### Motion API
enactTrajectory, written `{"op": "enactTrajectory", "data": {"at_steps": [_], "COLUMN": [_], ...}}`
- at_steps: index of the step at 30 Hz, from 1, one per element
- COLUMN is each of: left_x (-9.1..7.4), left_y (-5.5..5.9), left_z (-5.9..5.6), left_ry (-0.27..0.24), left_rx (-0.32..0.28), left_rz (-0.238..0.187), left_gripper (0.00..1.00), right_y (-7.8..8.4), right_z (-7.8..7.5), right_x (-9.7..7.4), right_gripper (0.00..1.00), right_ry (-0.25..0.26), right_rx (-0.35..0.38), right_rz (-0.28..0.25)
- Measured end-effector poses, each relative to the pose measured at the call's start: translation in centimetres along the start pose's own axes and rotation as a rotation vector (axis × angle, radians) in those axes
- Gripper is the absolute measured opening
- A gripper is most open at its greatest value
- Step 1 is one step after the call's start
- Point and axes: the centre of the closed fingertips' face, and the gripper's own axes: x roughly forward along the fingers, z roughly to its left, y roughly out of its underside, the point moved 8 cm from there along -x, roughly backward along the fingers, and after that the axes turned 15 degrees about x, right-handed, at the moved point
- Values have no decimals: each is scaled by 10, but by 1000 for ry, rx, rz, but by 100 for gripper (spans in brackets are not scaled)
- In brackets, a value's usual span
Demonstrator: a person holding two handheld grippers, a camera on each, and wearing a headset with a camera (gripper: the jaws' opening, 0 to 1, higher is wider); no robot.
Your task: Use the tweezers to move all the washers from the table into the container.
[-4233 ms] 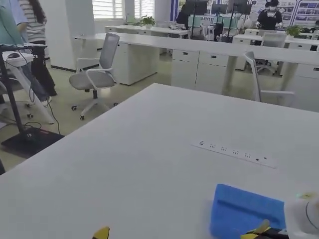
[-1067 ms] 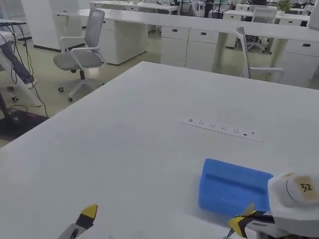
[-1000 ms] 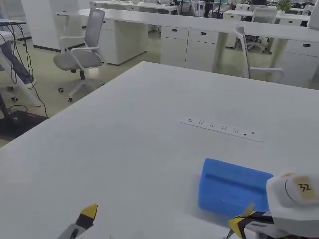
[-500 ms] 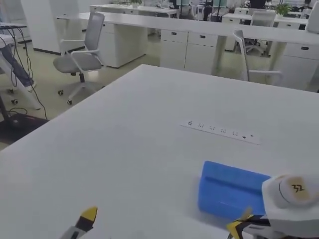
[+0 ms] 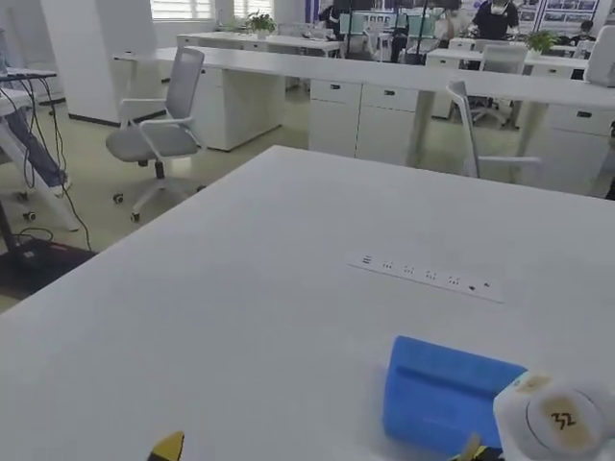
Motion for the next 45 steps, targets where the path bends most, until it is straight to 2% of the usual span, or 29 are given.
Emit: {"op": "enactTrajectory", "data": {"at_steps": [4,18,28,37,45], "left_x": [0,1,0,0,-1], "left_y": [0,1,0,-1,-1], "left_z": [0,0,0,1,1], "left_ry": [-1,4,-2,-4,-7], "left_rx": [-3,6,5,-3,-3], "left_rz": [-6,1,-1,-8,-10], "left_gripper": [96,96,96,96,96], "right_y": [-2,-29,-46,-56,-72], "right_z": [2,-1,-4,-14,-27], "right_x": [-3,-16,-23,-27,-27], "right_gripper": [2,2,2,2,2], "right_ry": [0,4,9,52,116], "right_rx": [-7,14,-3,-1,18], "right_rz": [-2,-70,-114,-146,-184]}}
